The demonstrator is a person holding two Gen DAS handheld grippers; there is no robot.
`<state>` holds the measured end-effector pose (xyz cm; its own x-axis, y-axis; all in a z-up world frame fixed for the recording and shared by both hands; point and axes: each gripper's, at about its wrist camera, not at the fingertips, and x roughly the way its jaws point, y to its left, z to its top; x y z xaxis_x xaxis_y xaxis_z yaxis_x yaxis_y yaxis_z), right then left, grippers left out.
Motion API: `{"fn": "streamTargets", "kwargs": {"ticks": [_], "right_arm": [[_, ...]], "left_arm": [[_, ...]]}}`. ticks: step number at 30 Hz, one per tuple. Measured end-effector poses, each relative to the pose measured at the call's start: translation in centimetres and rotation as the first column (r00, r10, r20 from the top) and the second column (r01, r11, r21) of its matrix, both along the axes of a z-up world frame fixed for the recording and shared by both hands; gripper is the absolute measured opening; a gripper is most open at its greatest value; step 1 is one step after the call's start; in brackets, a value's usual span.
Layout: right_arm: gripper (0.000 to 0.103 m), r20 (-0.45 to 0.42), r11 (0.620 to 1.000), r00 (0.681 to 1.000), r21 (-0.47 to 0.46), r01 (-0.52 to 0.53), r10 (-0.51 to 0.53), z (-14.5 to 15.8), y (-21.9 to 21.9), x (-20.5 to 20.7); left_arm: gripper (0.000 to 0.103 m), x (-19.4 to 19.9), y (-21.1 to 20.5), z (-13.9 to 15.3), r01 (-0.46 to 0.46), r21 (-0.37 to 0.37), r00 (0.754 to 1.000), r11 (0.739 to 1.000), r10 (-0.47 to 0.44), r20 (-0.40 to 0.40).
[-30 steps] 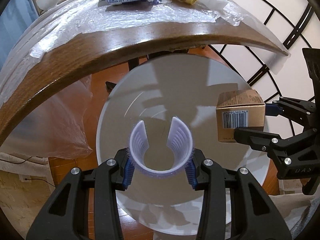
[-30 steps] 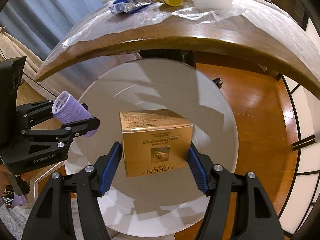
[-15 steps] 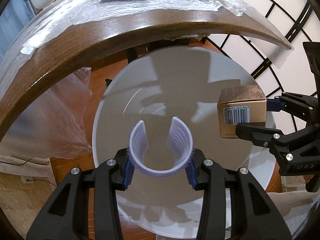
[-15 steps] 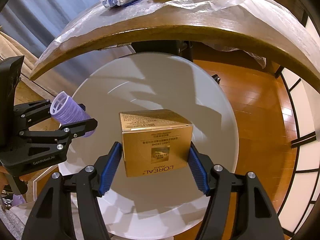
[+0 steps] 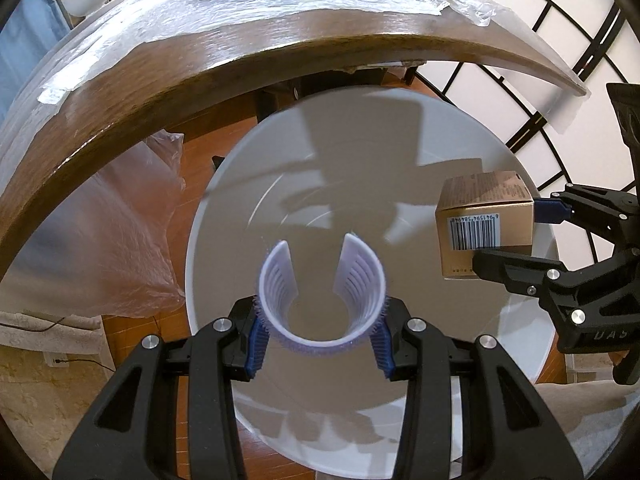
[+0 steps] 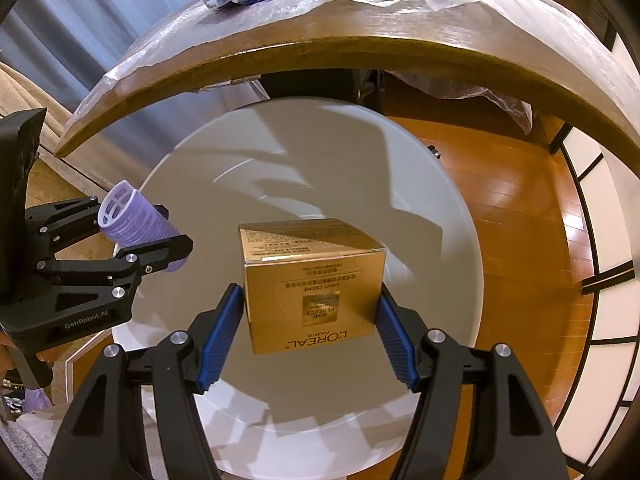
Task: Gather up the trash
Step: 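Open the left gripper over the bin while the right gripper releases the cardboard box, then move both open grippers back toward the items on the table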
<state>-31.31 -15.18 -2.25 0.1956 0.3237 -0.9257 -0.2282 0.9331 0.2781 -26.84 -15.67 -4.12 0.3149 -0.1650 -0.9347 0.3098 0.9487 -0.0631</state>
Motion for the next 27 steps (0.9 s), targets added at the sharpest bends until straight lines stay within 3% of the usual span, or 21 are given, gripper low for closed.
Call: {"fn": "streamTargets", "kwargs": {"ticks": [9, 12, 14, 18, 23, 27], "right_arm": [[0.065, 0.0, 1.0, 1.0, 0.0, 0.01, -0.01, 0.1, -0.1, 0.0], [0.067, 0.004, 1.0, 1.0, -0.005, 0.025, -0.025, 0.3, -0.3, -0.1], [0.08, 0.013, 0.999, 0.999, -0.015, 0.034, -0.034, 0.5, -0.4, -0.1], [0.086, 0.045, 0.998, 0.997, -0.015, 0.057, -0.056, 1.7, -1.0, -0.2], [0.092, 0.137, 0.997, 0.989, -0.037, 0.068, -0.062, 4.7, -2.0, -0.2], [0.098, 0.271, 0.994, 0.96, -0.062, 0.089, -0.069, 8.8, -3.3, 0.4]], "left_arm": [[0.045, 0.2, 0.0, -0.2, 0.003, -0.008, 1.0, 1.0, -0.003, -0.005], [0.07, 0.3, 0.2, -0.2, -0.019, 0.003, 1.0, 1.0, 0.019, -0.005], [0.071, 0.3, 0.4, 0.0, -0.033, -0.005, 0.999, 0.999, 0.033, 0.002], [0.079, 0.2, 0.7, 0.6, -0.058, -0.016, 0.998, 0.998, 0.058, 0.001], [0.08, -0.8, 1.4, 3.4, -0.073, -0.065, 0.996, 0.995, 0.075, 0.038], [0.097, -1.6, 1.9, 7.5, -0.07, -0.11, 0.986, 0.991, 0.086, 0.144]]}}
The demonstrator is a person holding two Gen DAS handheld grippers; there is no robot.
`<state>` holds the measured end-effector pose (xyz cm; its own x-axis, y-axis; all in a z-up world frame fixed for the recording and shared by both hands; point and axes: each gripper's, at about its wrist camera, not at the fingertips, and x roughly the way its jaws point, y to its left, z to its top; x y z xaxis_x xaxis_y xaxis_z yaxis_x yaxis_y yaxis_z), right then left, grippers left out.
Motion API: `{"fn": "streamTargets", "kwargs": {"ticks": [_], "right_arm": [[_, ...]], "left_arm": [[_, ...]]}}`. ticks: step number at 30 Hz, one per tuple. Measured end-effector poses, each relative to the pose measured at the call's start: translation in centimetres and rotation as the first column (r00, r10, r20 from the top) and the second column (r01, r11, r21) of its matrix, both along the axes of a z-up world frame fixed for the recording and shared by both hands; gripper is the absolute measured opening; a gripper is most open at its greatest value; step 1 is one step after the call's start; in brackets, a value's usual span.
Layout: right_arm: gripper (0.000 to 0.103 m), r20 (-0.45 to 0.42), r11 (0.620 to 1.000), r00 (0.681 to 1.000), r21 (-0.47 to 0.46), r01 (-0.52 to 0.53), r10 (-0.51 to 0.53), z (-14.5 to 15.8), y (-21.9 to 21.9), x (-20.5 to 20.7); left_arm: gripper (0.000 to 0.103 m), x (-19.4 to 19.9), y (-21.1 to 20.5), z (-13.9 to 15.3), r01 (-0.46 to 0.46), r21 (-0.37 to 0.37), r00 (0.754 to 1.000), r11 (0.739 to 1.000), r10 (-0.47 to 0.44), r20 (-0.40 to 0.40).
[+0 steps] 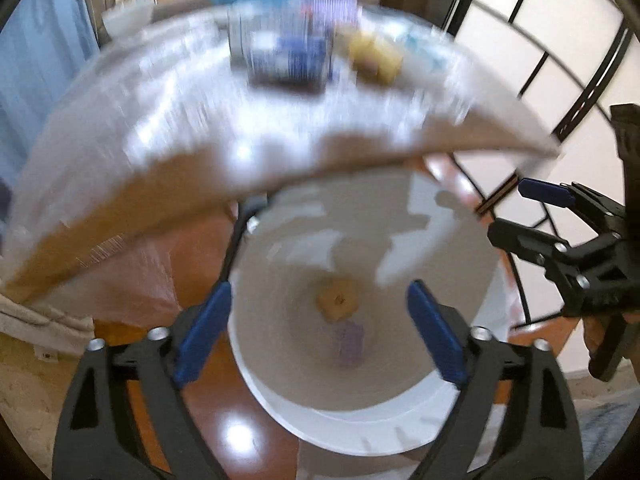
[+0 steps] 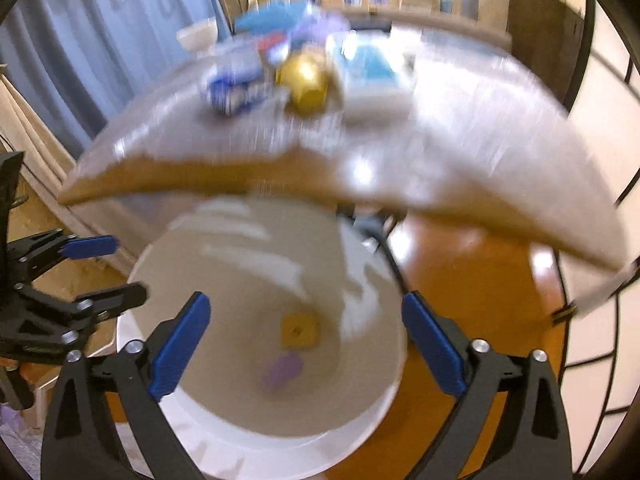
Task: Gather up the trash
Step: 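Move both open grippers back toward the items on the table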
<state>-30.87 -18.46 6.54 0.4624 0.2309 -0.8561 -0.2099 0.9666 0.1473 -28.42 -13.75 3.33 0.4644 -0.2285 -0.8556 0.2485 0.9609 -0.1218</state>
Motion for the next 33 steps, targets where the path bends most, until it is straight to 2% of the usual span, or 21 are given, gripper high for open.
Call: {"fn": "streamTargets", "kwargs": {"ticks": [2, 5, 11, 13, 19, 33], "right_arm": [[0.098, 0.043, 1.0, 0.999, -0.011, 0.009, -0.009, 1.3, -0.7, 0.7], [0.098, 0.106, 0.999, 0.994, -0.042, 0.026, -0.021, 2.9, -1.5, 2.4], [0.098, 0.167, 0.995, 0.986, -0.095, 0.023, -0.007, 3.9, -1.8, 6.1], [0.098, 0.166, 0.995, 0.986, -0.093, 0.02, -0.004, 3.7, -1.3, 7.8], [0.098, 0.136, 0.998, 0.99, -0.056, 0.033, -0.025, 2.6, -1.0, 11.1], [0.097, 0.077, 0.996, 0.994, -0.045, 0.08, -0.077, 0.1, -2.0, 14.6]], "left_arm": [[0.099, 0.1, 0.2, 1.9, -0.006, 0.0, 0.998, 1.0, 0.006, 0.069], [0.099, 1.3, 0.9, 3.9, -0.027, -0.009, 0.992, 1.0, 0.028, 0.123], [0.099, 5.0, 2.3, 5.2, -0.064, -0.067, 0.987, 0.996, 0.073, 0.146], [0.099, 6.5, 2.5, 5.4, -0.058, -0.075, 0.986, 0.995, 0.069, 0.153], [0.099, 9.4, 2.0, 4.9, -0.044, -0.041, 0.987, 0.998, 0.05, 0.155], [0.099, 13.7, 0.7, 2.7, -0.001, -0.026, 0.995, 1.0, 0.004, 0.1]]}}
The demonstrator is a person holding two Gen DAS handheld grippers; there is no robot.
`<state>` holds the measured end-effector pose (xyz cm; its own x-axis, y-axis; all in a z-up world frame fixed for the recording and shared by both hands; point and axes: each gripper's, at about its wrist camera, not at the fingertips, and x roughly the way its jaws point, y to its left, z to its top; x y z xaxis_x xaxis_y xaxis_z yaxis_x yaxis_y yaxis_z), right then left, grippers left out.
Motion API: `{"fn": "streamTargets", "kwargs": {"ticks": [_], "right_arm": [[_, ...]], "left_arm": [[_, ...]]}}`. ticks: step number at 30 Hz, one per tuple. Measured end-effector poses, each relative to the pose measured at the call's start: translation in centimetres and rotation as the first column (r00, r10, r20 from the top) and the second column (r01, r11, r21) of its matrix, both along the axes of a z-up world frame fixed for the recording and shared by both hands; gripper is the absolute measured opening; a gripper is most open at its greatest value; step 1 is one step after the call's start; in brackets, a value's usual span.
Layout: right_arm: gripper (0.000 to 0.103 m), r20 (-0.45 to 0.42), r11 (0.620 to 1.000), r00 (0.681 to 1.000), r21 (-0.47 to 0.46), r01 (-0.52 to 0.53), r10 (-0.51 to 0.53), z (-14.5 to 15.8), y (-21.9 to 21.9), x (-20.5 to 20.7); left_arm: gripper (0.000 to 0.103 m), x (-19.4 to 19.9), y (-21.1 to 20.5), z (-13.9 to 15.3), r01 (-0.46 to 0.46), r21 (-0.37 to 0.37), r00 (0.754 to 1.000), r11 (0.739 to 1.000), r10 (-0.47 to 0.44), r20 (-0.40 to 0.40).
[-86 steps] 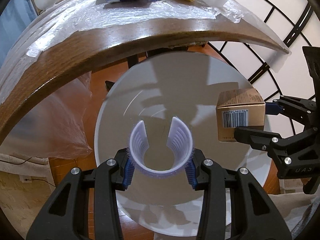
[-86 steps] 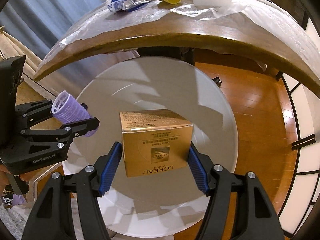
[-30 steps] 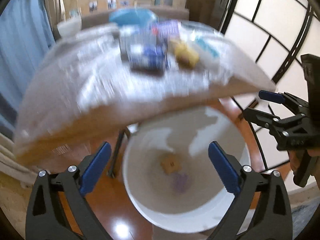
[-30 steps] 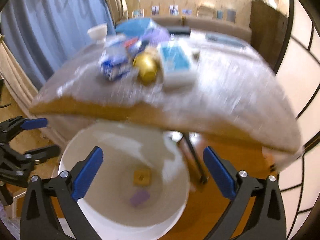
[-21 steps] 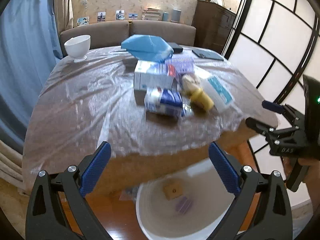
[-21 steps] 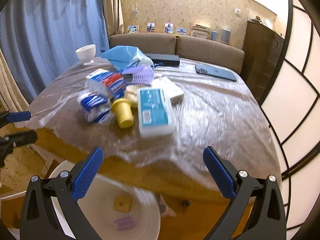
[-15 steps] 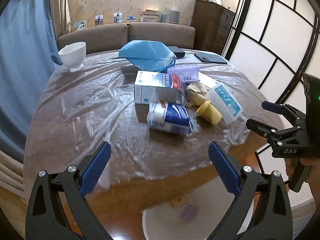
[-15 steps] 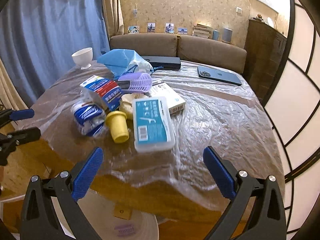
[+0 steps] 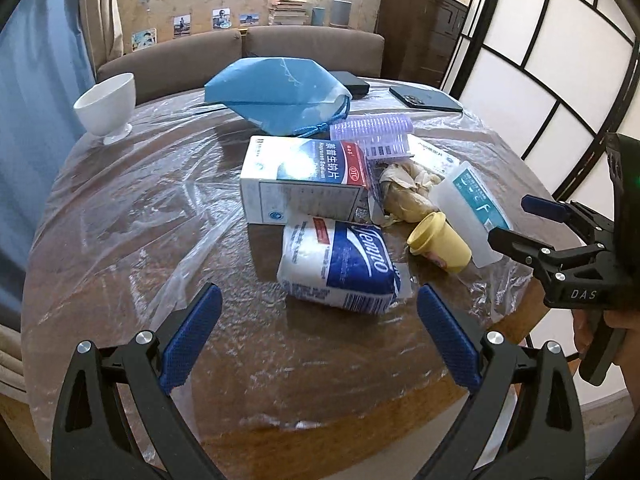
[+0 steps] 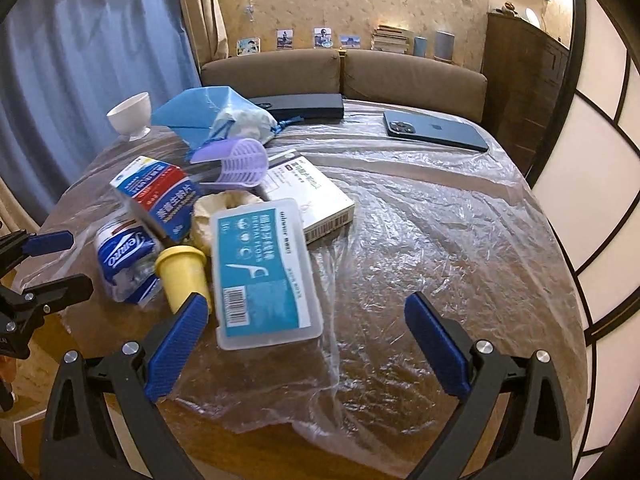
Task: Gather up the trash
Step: 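Move both open grippers back toward the items on the table, then grasp the Tempo tissue pack with the left gripper while the right gripper grasps the dental floss box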
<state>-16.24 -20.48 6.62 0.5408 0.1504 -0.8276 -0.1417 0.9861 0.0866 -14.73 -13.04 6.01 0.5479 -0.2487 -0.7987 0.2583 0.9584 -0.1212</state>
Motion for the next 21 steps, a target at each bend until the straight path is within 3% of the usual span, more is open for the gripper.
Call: {"fn": "streamTargets", "kwargs": {"ticks": [5, 8, 21], "right_arm": [[0.096, -0.006, 1.0, 1.0, 0.011, -0.012, 0.012, -0.3, 0.0, 0.3], [0.088, -0.023, 0.999, 0.999, 0.01, -0.032, 0.032, -0.7, 0.3, 0.8], [0.082, -0.042, 0.997, 0.996, 0.006, -0.079, 0.079, -1.5, 1.3, 1.7]], "left_arm": [[0.099, 0.7, -0.5, -0.3, 0.011, 0.003, 1.0, 1.0, -0.011, -0.007], [0.099, 1.1, -0.7, -0.5, 0.016, 0.014, 1.0, 1.0, -0.015, -0.01], [0.099, 1.9, -1.4, -1.8, 0.017, 0.05, 0.999, 0.999, -0.016, -0.028]]}}
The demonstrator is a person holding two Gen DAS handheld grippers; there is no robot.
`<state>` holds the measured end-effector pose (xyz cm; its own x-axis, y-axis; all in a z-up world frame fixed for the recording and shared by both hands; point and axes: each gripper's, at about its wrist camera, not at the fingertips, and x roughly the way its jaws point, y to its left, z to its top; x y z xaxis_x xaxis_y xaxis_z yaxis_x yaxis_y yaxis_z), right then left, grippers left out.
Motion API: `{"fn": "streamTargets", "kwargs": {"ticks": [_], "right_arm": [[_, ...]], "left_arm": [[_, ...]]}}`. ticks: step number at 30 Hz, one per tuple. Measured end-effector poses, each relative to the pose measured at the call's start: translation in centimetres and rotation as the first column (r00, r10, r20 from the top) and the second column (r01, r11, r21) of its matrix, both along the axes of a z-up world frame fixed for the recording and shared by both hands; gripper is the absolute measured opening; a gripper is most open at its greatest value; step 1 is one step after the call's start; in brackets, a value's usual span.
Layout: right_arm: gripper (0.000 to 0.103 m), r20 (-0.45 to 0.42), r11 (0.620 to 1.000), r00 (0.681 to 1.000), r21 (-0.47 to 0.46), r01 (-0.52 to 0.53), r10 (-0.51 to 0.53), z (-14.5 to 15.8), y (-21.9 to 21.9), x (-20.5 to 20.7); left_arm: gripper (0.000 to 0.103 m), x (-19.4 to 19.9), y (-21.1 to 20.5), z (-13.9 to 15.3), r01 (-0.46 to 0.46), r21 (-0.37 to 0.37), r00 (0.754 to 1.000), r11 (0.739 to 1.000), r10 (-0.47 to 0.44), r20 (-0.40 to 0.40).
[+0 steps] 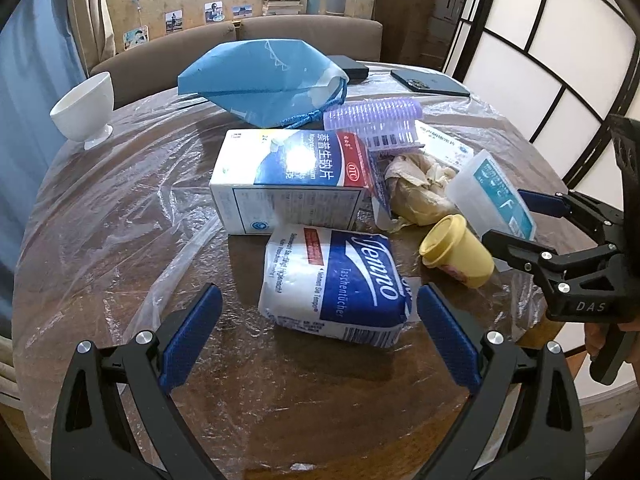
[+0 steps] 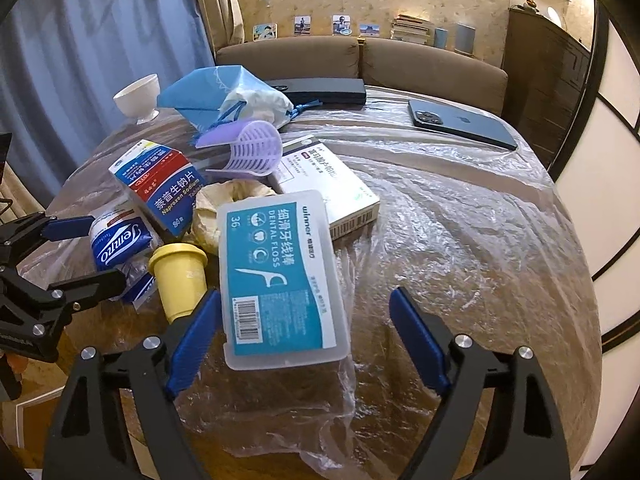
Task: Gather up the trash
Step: 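Grasp the Tempo tissue pack with the left gripper while the right gripper grasps the dental floss box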
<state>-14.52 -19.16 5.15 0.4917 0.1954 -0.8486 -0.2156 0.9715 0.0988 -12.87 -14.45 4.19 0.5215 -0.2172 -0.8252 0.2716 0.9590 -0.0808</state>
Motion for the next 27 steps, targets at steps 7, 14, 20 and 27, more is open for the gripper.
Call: {"fn": "streamTargets", "kwargs": {"ticks": [7, 14, 20, 27], "right_arm": [[0.072, -0.011, 1.0, 1.0, -0.003, -0.026, 0.026, -0.4, 0.6, 0.2], [0.066, -0.004, 0.999, 0.999, -0.004, -0.032, 0.032, -0.4, 0.8, 0.5], [0.062, 0.009, 0.997, 0.998, -0.044, -0.058, 0.059, -0.4, 1.3, 0.3], [0.054, 0.02, 0.996, 0.997, -0.054, -0.069, 0.07, -0.4, 1.7, 0.0]], "left_arm": [[0.099, 0.1, 0.1, -0.5, 0.0, -0.003, 1.0, 1.0, 0.0, -0.003], [0.084, 0.1, -0.5, -0.4, 0.029, 0.026, 0.999, 0.999, -0.029, 0.022], [0.074, 0.0, -0.8, -0.2, 0.044, 0.036, 0.998, 0.998, -0.045, 0.032], [0.06, 0.0, -0.9, -0.1, 0.041, 0.044, 0.998, 0.998, -0.043, 0.042]]}}
